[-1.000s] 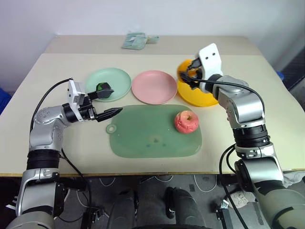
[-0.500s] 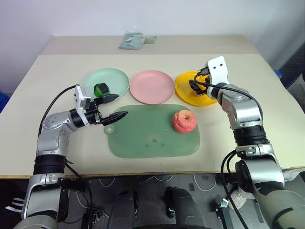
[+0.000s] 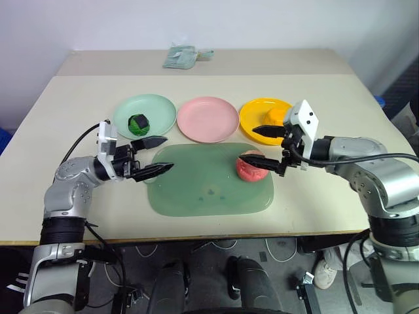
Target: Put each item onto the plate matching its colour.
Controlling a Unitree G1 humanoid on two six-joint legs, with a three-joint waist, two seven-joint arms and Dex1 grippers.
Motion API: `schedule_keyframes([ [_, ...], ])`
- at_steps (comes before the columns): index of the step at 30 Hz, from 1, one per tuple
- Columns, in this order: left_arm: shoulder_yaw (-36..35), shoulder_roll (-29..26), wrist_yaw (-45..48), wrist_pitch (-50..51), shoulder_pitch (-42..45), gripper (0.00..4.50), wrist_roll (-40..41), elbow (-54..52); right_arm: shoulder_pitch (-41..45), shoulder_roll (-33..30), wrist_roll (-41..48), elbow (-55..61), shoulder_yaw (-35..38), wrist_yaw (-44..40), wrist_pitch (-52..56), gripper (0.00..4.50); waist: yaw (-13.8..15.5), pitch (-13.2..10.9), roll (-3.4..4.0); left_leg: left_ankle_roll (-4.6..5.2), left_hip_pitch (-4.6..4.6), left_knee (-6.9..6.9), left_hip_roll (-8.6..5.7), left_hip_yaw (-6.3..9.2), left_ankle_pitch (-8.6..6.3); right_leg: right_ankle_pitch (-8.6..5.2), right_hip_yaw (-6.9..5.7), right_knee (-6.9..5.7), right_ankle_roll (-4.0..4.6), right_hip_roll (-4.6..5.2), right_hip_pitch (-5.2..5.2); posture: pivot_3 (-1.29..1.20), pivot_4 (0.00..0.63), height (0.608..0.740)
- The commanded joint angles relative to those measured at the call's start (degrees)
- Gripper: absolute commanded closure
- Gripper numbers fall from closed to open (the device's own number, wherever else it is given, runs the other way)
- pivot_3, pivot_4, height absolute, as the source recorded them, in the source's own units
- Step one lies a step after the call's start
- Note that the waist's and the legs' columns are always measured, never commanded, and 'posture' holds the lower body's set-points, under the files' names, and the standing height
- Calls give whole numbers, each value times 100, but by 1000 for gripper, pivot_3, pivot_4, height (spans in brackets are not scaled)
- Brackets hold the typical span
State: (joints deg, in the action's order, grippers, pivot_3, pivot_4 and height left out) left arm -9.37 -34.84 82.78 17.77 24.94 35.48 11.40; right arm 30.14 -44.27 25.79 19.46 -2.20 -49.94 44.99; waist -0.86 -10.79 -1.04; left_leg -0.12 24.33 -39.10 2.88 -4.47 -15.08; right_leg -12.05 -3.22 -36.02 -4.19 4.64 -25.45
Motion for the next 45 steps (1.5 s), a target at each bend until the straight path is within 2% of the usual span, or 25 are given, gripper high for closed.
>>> schedule_keyframes([
  [1,239,-249,338,184,-106,0,0,-330,-154,-110,-419,-32,-333,43,-243,21,12,0,1,0,0,1,0,0,0,-1,0,0,1,-1,0,0,150,740],
  [11,359,-294,132,81,-53,0,-136,-508,-149,-54,-1028,-509,-712,181,-472,21,26,0,-1,0,5,-5,-4,-1,0,-1,1,4,2,2,0,0,150,740],
  [15,320,-284,-18,64,-26,0,-142,-534,-138,68,-1111,-606,-755,201,-559,1114,26,1,-1,0,4,-5,-4,-1,0,-1,1,3,1,1,0,0,150,740],
  [16,304,-273,-62,51,-10,0,-140,-523,-133,76,-1166,-615,-787,209,-593,1259,26,0,-1,0,4,-5,-4,-1,0,-1,1,3,1,1,1,0,150,740],
  [22,203,-179,-347,-20,87,0,-76,-477,-23,201,-1274,-643,-763,263,-742,1268,25,1,-1,0,3,-5,-4,-2,0,-1,1,3,2,1,1,0,150,740],
  [28,-31,81,-1617,-391,516,0,-544,294,705,919,-865,-780,-192,698,-507,1268,14,0,0,0,3,-5,-4,-2,1,8,1,-2,-13,0,-1,0,150,740],
  [32,-323,295,-2326,-719,783,0,-625,628,1359,1491,-976,-1371,-125,1118,-906,1268,18,0,0,0,4,-4,-4,-3,0,11,0,-1,-20,0,-2,0,150,740],
  [35,-462,409,-2754,-821,959,0,-696,935,1819,1939,-1280,-2237,-294,1328,-1594,1268,19,0,-1,0,5,-3,-4,-3,1,12,0,-2,-21,0,0,0,150,740],
  [39,-267,369,-2574,-949,796,0,-829,768,2295,2385,-2310,-3938,-777,1983,-3045,1268,6,0,-1,0,4,-3,-5,-7,1,13,1,-2,-22,1,0,0,150,740],
  [45,-368,301,-2559,-880,450,0,-763,449,2709,3081,-2419,-5473,-515,2692,-3857,1268,-10,-1,1,-1,8,2,-5,-7,2,13,0,-3,-22,2,-3,0,150,740],
])
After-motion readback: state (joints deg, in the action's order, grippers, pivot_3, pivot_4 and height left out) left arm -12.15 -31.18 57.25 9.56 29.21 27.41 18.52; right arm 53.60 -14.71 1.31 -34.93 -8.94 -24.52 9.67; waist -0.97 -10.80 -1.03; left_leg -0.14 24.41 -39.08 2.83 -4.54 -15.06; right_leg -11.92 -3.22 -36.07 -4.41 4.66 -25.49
